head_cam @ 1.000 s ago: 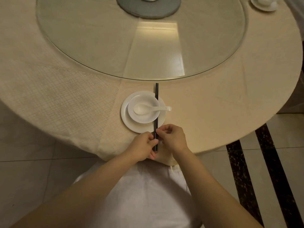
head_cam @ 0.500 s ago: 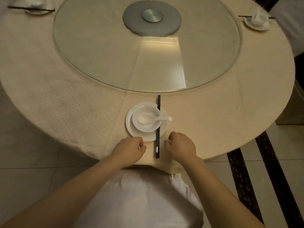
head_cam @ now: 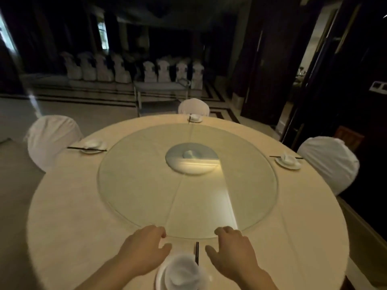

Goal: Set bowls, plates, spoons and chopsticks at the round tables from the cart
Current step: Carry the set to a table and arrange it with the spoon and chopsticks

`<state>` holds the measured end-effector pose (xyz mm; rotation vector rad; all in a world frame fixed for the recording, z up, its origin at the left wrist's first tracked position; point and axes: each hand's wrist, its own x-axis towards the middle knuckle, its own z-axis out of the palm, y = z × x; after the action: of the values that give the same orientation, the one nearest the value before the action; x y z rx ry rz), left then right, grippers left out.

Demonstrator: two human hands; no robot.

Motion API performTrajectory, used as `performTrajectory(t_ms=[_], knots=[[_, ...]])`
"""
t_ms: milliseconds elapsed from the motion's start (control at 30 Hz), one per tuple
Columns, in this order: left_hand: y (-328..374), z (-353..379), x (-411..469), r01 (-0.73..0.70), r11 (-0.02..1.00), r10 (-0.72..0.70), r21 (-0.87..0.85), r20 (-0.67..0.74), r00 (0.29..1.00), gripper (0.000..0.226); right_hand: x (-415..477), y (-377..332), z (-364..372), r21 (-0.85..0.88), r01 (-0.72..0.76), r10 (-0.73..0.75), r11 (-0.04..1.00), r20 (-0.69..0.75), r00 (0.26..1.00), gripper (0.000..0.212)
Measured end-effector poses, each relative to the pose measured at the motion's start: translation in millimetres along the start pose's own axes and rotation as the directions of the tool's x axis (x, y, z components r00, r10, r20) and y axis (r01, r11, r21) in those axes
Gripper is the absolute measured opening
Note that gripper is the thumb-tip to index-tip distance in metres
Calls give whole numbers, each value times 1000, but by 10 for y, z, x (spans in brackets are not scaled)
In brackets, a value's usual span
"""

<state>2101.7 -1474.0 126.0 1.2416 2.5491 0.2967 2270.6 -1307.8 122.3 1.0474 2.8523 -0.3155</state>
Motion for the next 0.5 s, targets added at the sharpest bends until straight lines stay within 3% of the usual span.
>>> performTrajectory(t_ms=[100,267,500], knots=[[139,-412,51,-30,999,28,-11,-176,984,46,41,-114,-516,-2,33,-33,999,-168,985,52],[325,-920,80,-65,997,52,-31,-320,946,47,52,-252,-1202,-6,65,-63,998,-328,943,53],[397,-1151,18,-60,997,41,-46,-334,942,48,-69,-328,-1507,-28,55,-61,998,-358,932,51]])
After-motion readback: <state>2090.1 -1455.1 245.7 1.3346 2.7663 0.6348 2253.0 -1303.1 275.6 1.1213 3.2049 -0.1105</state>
